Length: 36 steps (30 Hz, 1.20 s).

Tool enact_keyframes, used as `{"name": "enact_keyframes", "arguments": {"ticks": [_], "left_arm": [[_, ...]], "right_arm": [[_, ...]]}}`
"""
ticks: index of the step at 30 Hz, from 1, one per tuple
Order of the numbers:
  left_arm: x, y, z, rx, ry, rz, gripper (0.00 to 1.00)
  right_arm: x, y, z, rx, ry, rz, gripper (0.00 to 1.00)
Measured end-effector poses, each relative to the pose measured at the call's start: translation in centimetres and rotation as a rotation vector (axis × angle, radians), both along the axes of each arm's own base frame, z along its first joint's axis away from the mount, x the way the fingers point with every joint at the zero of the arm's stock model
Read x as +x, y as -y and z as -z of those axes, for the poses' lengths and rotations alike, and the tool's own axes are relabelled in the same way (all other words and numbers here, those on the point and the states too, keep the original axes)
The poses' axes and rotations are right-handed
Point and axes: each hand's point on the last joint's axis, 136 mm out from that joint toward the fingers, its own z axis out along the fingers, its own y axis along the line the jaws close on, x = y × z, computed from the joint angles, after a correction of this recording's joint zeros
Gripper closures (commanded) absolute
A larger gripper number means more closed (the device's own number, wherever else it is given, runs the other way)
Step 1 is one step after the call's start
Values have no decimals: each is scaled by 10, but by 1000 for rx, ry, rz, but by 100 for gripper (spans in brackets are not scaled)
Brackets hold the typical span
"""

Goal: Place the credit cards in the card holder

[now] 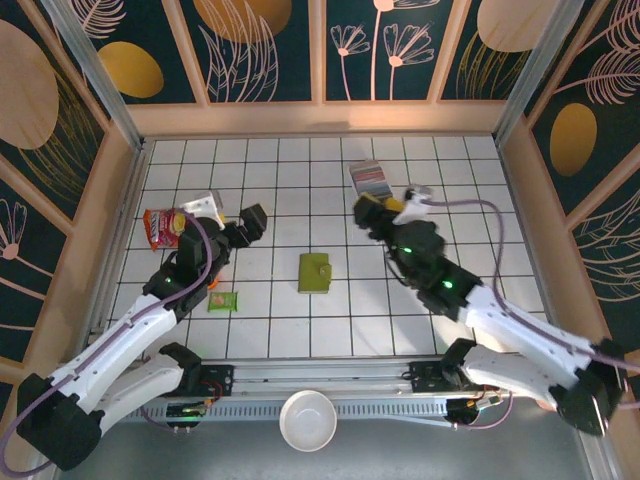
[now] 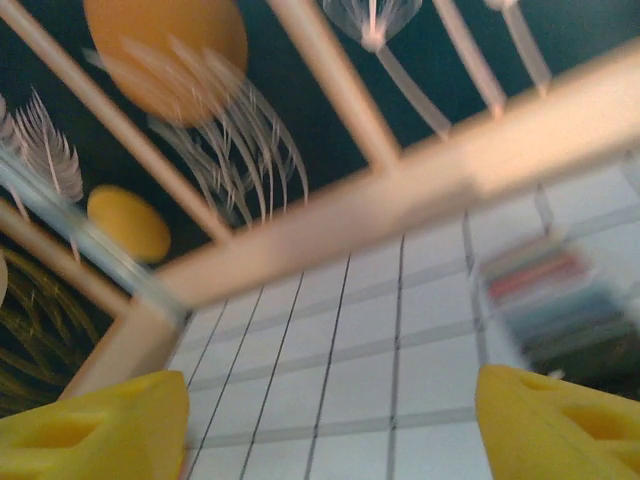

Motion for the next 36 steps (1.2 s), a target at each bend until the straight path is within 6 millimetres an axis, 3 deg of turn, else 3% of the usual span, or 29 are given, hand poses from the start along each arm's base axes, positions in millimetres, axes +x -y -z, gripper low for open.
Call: {"name": "enact_keyframes", "arguments": {"ticks": [3,6,9,11,12,14,17,20,25,30,34,36], "left_arm": [[9,-33,-5,121,112,-146,1],[8,-77,28,239,147,-300,1],[2,-128,70,298,76,-426,1],[-1,-156,79,317,61,-508,1],[-2,-162,81,325,66,-523,1],[-2,-168,90,340,73,-535,1],[-5,-182,119,362,11,-538,1],[-1,-186,134,396,-33,-498,1],[12,-177,127,418,32,-421,1],[30,-175,129,407,61,-361,1],[53,-160,130,384,111,-264,1],[55,-152,139,383,107,-215,1]], "right_arm": [[-10,23,-2,-126,126,28,20],[-7,34,16,-309,176,68,17],[4,64,54,-427,165,163,9],[10,102,88,-477,124,261,8],[11,117,101,-492,102,296,8],[13,151,126,-511,48,383,8],[15,176,142,-507,13,446,8],[19,183,156,-504,1,446,7],[23,184,187,-524,-46,401,7],[37,187,191,-512,-34,363,7],[57,189,191,-497,-2,338,6],[63,191,202,-493,-19,326,6]]}}
